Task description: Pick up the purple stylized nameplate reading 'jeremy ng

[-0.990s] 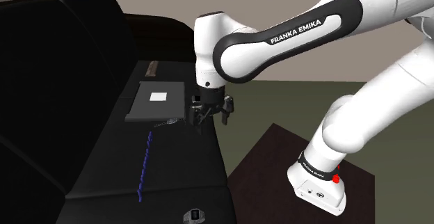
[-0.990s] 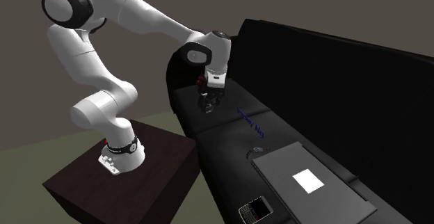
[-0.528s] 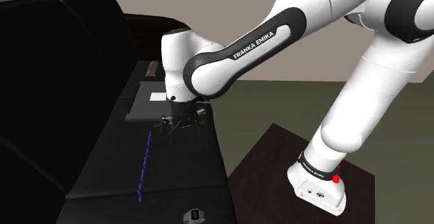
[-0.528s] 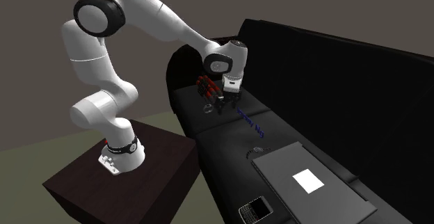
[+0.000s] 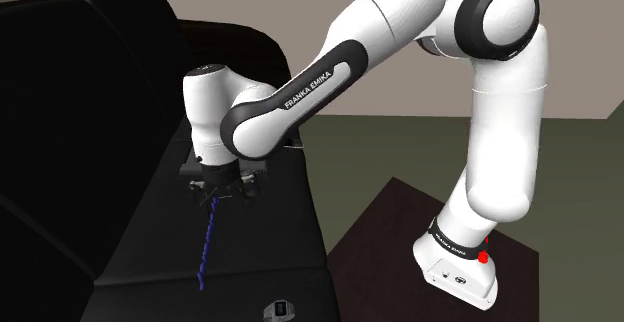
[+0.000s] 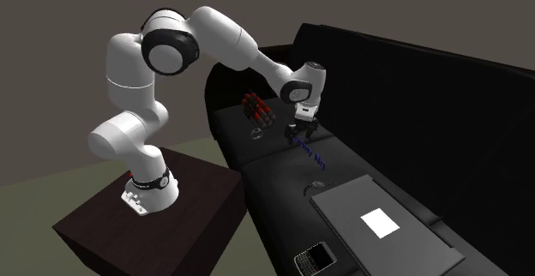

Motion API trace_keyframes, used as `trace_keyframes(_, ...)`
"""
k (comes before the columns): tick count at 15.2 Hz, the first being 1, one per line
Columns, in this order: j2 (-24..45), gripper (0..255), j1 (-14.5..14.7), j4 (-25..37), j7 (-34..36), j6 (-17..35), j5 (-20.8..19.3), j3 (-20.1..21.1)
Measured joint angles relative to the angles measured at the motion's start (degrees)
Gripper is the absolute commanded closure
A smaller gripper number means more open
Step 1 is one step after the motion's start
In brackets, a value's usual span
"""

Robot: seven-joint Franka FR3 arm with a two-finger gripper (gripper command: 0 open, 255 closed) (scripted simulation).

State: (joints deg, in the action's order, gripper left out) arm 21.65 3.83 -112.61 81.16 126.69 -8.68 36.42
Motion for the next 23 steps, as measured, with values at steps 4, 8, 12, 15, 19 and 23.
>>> trace_keyframes(4,7.85,0,4.29,8.37,6.2,-0.49,-3.97,-3.34)
trace_keyframes(8,10.92,0,5.77,10.01,7.79,0.88,-5.53,-4.66)
trace_keyframes(12,12.82,0,6.41,9.59,8.38,3.06,-6.6,-5.5)
trace_keyframes(15,13.2,255,6.53,9.74,8.42,3.3,-6.78,-5.66)
trace_keyframes(19,13.23,255,6.54,9.77,8.42,3.31,-6.81,-5.68)
trace_keyframes(23,13.23,255,6.54,9.76,8.43,3.33,-6.81,-5.69)
